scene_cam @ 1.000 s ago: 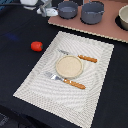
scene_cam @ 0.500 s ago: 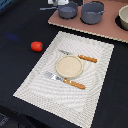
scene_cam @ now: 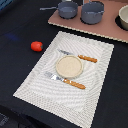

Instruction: Place the pan onto the stove and place the fish and sausage into the pan.

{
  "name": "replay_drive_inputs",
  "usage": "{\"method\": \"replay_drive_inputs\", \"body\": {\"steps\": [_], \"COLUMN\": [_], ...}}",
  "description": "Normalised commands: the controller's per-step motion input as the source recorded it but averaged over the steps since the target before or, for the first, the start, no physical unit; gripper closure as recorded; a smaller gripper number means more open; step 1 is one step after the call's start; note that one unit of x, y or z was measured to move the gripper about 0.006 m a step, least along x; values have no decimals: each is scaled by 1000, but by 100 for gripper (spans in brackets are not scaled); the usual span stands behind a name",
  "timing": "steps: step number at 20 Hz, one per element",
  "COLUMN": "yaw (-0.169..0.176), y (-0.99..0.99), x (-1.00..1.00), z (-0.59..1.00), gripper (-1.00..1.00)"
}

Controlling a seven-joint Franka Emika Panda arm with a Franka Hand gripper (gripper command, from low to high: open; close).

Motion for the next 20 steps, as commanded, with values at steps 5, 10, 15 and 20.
{"method": "replay_drive_inputs", "body": {"steps": [5,10,15,20], "yaw": [-1,0,0,0], "y": [531,414,353,337], "x": [331,197,-105,-237], "z": [-283,-363,-121,136], "gripper": [100,100,100,-100]}}
